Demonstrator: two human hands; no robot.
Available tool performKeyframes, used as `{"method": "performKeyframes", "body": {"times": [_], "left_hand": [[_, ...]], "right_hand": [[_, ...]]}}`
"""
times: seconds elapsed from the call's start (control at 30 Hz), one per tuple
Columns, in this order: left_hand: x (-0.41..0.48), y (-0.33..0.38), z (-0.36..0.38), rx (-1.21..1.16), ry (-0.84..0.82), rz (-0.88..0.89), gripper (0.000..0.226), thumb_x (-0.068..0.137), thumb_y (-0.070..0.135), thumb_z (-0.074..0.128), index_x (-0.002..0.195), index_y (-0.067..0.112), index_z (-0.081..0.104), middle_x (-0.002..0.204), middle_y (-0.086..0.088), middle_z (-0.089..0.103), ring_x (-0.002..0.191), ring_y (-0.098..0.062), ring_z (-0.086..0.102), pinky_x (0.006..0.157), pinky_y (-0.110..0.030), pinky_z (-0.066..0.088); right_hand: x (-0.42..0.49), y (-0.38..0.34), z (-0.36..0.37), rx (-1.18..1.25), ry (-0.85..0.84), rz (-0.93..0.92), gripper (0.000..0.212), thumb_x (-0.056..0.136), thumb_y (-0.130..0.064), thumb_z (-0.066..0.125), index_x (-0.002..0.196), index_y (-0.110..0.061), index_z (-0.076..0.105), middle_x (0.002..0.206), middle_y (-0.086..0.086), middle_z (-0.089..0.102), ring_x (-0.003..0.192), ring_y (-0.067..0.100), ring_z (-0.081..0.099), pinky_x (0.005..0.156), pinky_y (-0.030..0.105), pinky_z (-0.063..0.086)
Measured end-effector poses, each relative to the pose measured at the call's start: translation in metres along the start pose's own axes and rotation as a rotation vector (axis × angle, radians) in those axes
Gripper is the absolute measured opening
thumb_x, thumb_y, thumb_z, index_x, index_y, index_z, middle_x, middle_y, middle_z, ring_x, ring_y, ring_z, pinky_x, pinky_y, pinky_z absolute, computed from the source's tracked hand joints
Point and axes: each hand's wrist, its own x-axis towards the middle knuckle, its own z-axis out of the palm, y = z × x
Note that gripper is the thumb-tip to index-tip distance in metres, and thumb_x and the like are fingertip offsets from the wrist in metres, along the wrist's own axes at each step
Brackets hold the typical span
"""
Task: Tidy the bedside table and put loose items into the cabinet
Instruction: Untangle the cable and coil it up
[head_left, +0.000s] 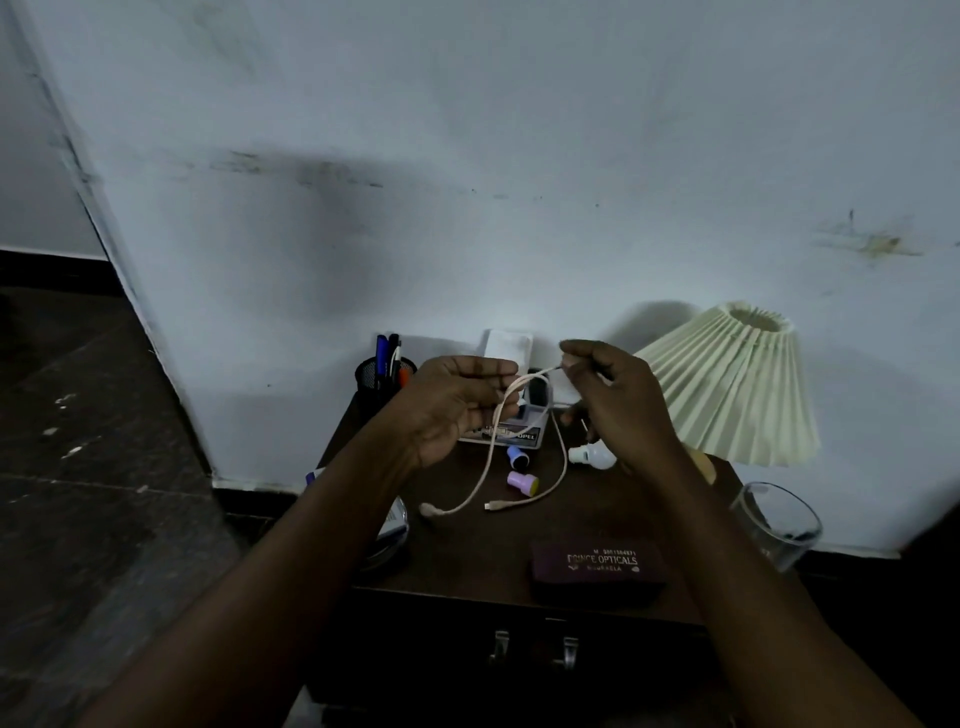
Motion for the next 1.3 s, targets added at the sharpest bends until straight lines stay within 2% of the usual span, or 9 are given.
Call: {"method": "performKeyframes", "body": {"times": [0.23,0.33,0.47,0.67,0.8,1.0,1.1,1.2,1.3], "left_hand": [[0.000,-0.009,0.002,0.016,-0.034,0.071,0.044,0.083,-0.022,0.067,0.124,-0.003,0.066,0.094,-0.016,0.078,0.088,-0.028,0.079,0.074,-0.036,0.064],[-0.001,-0.012,0.003,0.127,-0.028,0.145,0.048,0.082,-0.019,0.071,0.124,0.004,0.067,0.097,-0.017,0.079,0.090,-0.030,0.079,0.077,-0.037,0.065],[-0.002,-0.010,-0.004,0.338,-0.082,0.202,0.052,0.084,-0.012,0.076,0.128,0.014,0.067,0.103,-0.014,0.080,0.092,-0.027,0.079,0.073,-0.030,0.062],[-0.002,-0.020,-0.011,0.323,-0.103,0.180,0.048,0.079,-0.017,0.076,0.117,0.011,0.070,0.096,-0.016,0.079,0.088,-0.027,0.078,0.074,-0.033,0.063],[0.002,-0.026,-0.009,0.405,-0.032,0.274,0.034,0.083,-0.003,0.078,0.111,0.017,0.074,0.093,-0.010,0.080,0.085,-0.024,0.079,0.076,-0.034,0.063],[0.003,-0.034,-0.019,0.757,0.085,0.427,0.025,0.085,0.027,0.076,0.109,0.031,0.070,0.084,0.006,0.077,0.081,-0.015,0.076,0.081,-0.043,0.064],[0.005,-0.035,-0.021,0.782,0.129,0.412,0.016,0.093,0.014,0.069,0.104,0.023,0.076,0.087,0.009,0.077,0.078,-0.010,0.076,0.080,-0.040,0.065],[0.006,-0.033,-0.020,0.789,0.170,0.381,0.017,0.097,0.014,0.065,0.095,0.023,0.079,0.084,0.007,0.078,0.074,-0.012,0.075,0.071,-0.030,0.063],[0.007,-0.031,-0.021,0.805,0.205,0.379,0.025,0.098,0.015,0.058,0.088,0.026,0.079,0.079,0.014,0.076,0.065,0.000,0.068,0.057,-0.012,0.050]], "right_hand": [[-0.001,0.004,0.008,-0.248,-0.199,-0.189,0.012,0.094,-0.026,0.075,0.104,-0.028,0.081,0.103,-0.014,0.076,0.092,-0.003,0.069,0.079,0.023,0.052],[-0.001,0.004,0.005,-0.251,-0.168,-0.189,0.010,0.091,-0.022,0.077,0.095,-0.030,0.083,0.086,-0.019,0.076,0.076,-0.006,0.068,0.069,0.016,0.047],[-0.002,0.004,0.006,-0.278,-0.121,-0.183,0.011,0.095,-0.020,0.072,0.095,-0.024,0.083,0.084,-0.013,0.078,0.072,-0.001,0.069,0.068,0.023,0.050],[-0.002,0.005,0.003,-0.254,-0.130,-0.153,0.015,0.099,-0.015,0.066,0.094,-0.021,0.079,0.072,-0.017,0.073,0.058,0.004,0.069,0.065,0.027,0.056],[0.000,0.006,0.001,-0.241,-0.116,-0.146,0.016,0.099,-0.017,0.064,0.092,-0.023,0.077,0.082,-0.009,0.078,0.055,0.004,0.069,0.055,0.016,0.048],[0.004,0.005,-0.006,0.099,0.040,0.098,0.015,0.098,-0.017,0.057,0.088,-0.013,0.067,0.085,0.003,0.079,0.046,0.021,0.066,0.039,0.027,0.040],[0.007,0.001,-0.017,0.470,-0.065,0.283,0.022,0.088,-0.032,0.060,0.071,-0.020,0.066,0.081,0.008,0.067,0.048,0.017,0.052,0.042,0.025,0.032],[0.005,0.000,-0.025,0.460,-0.227,0.309,0.041,0.087,-0.053,0.071,0.059,-0.024,0.062,0.075,0.000,0.059,0.047,0.013,0.041,0.041,0.023,0.025],[0.005,-0.003,-0.031,0.506,-0.297,0.216,0.040,0.098,-0.033,0.067,0.061,-0.018,0.061,0.070,0.006,0.063,0.037,0.009,0.031,0.037,0.016,0.021]]}}
